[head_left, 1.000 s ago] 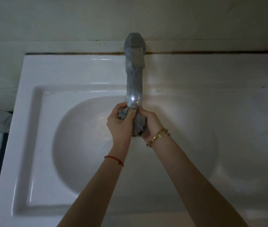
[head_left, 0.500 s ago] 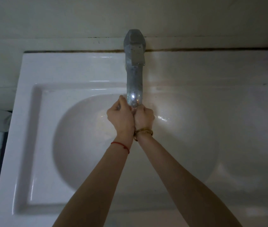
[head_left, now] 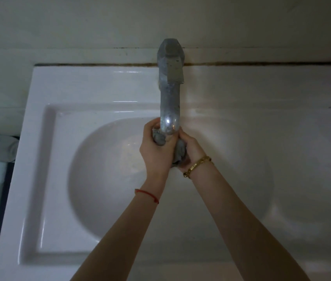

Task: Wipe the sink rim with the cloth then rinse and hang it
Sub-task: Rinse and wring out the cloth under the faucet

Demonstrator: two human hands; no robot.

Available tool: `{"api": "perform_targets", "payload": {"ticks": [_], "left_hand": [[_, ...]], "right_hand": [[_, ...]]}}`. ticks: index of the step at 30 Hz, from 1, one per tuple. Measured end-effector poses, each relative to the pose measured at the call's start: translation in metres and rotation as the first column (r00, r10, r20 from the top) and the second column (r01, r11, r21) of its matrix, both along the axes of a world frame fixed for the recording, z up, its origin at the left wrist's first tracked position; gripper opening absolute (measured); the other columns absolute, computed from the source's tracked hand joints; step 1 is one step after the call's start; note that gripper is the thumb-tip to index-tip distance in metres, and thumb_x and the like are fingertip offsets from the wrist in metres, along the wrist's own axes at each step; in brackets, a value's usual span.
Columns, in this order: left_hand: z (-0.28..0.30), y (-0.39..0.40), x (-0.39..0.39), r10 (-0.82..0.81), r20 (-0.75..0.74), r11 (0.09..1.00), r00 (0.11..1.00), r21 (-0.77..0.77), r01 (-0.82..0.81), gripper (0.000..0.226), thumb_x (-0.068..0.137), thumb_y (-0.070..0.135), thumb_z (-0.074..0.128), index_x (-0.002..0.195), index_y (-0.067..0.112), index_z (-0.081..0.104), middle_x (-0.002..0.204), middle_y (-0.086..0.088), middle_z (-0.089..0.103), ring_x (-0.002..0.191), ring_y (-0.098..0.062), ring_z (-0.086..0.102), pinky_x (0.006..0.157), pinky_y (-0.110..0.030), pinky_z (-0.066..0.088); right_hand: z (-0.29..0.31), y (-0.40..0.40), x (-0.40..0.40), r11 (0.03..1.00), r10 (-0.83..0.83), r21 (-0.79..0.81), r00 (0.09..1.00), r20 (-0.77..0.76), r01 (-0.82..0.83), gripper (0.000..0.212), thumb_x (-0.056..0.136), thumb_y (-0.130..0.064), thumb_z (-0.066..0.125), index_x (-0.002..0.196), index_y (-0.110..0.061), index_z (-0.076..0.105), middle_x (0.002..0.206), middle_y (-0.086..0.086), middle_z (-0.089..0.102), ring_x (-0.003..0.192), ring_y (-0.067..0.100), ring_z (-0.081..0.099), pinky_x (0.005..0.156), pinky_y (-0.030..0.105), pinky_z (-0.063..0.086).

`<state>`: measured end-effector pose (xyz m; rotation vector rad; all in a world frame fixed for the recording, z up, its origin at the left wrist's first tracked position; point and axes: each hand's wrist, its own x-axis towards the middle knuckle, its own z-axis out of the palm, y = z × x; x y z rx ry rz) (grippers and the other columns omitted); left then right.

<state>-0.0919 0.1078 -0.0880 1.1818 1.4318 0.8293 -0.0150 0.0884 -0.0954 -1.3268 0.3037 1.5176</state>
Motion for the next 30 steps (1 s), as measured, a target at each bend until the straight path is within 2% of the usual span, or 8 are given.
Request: {"api": "perform_targets", "payload": {"ticks": [4,7,12,17,21,25,28,30], "left_hand": [[0.001,-0.005,0.007,-0.014,-0.008,0.984,1.0,0.177,0.015,0.018,0.084,0.019,0.076,0.075,0.027,0.062,0.062,0.013,0.062,0.06,0.004,0.06,0.058,-0.008,0.046],[0.001,0.003,0.013,0.023,-0.001,0.991,1.0,0.131,-0.023,0.034,0.084,0.008,0.071,0.062,0.027,0.054,0.055,0.012,0.053,0.052,-0.001,0.051,0.056,-0.019,0.045],[-0.004,0.018,0.012,0.075,0.041,0.994,0.996,0.074,-0.078,0.025,0.084,-0.002,0.062,0.061,0.002,0.053,0.053,-0.005,0.044,0.053,-0.012,0.039,0.047,-0.023,0.035],[-0.005,0.022,0.015,0.285,0.156,0.951,0.946,-0.169,-0.259,0.041,0.089,0.008,0.056,0.051,0.009,0.041,0.048,-0.002,0.034,0.053,-0.02,0.032,0.051,-0.028,0.029],[-0.001,0.026,0.016,0.504,0.199,0.741,0.841,-0.599,-0.302,0.039,0.079,0.01,0.055,0.043,0.018,0.043,0.041,0.005,0.039,0.041,-0.013,0.039,0.046,-0.021,0.037],[0.001,0.021,0.007,0.448,0.296,0.771,0.844,-0.605,-0.197,0.044,0.086,0.01,0.061,0.043,0.02,0.055,0.044,0.006,0.051,0.045,-0.01,0.051,0.051,-0.021,0.047],[0.002,0.008,-0.001,0.119,0.223,0.948,0.968,-0.314,-0.045,0.007,0.086,0.008,0.066,0.08,0.011,0.064,0.067,0.005,0.064,0.063,-0.01,0.061,0.052,-0.015,0.049],[-0.005,0.001,-0.006,-0.072,0.044,0.995,0.996,-0.06,0.074,0.022,0.083,0.017,0.075,0.1,0.012,0.063,0.082,0.005,0.067,0.074,-0.007,0.065,0.062,-0.014,0.051]], "right_hand": [[0.007,0.015,-0.011,0.997,-0.055,-0.045,0.997,0.044,0.057,0.041,0.092,-0.038,0.042,0.067,-0.017,0.066,0.064,0.003,0.065,0.062,0.018,0.064,0.067,0.029,0.051],[0.008,0.021,-0.02,0.995,0.056,-0.095,0.902,0.428,-0.017,0.019,0.079,-0.044,0.045,0.071,-0.03,0.055,0.07,-0.005,0.057,0.065,0.011,0.054,0.069,0.032,0.049],[-0.002,0.03,-0.019,0.982,0.055,-0.182,0.859,0.509,0.045,0.031,0.095,-0.031,0.044,0.081,-0.01,0.063,0.079,0.0,0.061,0.059,0.012,0.053,0.049,0.013,0.045],[-0.011,0.022,-0.029,0.986,0.07,-0.157,0.718,0.692,0.054,0.046,0.087,-0.012,0.045,0.041,-0.019,0.046,0.044,-0.003,0.046,0.047,0.014,0.041,0.053,0.029,0.035],[-0.014,0.004,-0.032,1.0,0.011,-0.006,0.53,0.848,-0.012,0.049,0.084,-0.024,0.042,0.035,-0.024,0.038,0.033,-0.009,0.038,0.037,0.005,0.035,0.042,0.021,0.026],[-0.018,-0.006,-0.025,1.0,0.002,-0.012,0.791,0.612,0.007,0.03,0.089,-0.035,0.056,0.077,-0.009,0.063,0.077,0.012,0.067,0.071,0.023,0.063,0.063,0.034,0.05],[-0.008,-0.009,-0.006,1.0,0.026,-0.013,0.983,0.18,-0.024,0.039,0.087,-0.041,0.061,0.101,-0.006,0.07,0.092,0.015,0.07,0.072,0.026,0.066,0.055,0.029,0.051],[-0.004,-0.009,0.002,0.999,0.051,0.002,0.998,0.036,-0.051,0.038,0.092,-0.042,0.055,0.101,-0.008,0.071,0.091,0.011,0.072,0.075,0.022,0.067,0.061,0.03,0.055]]}}
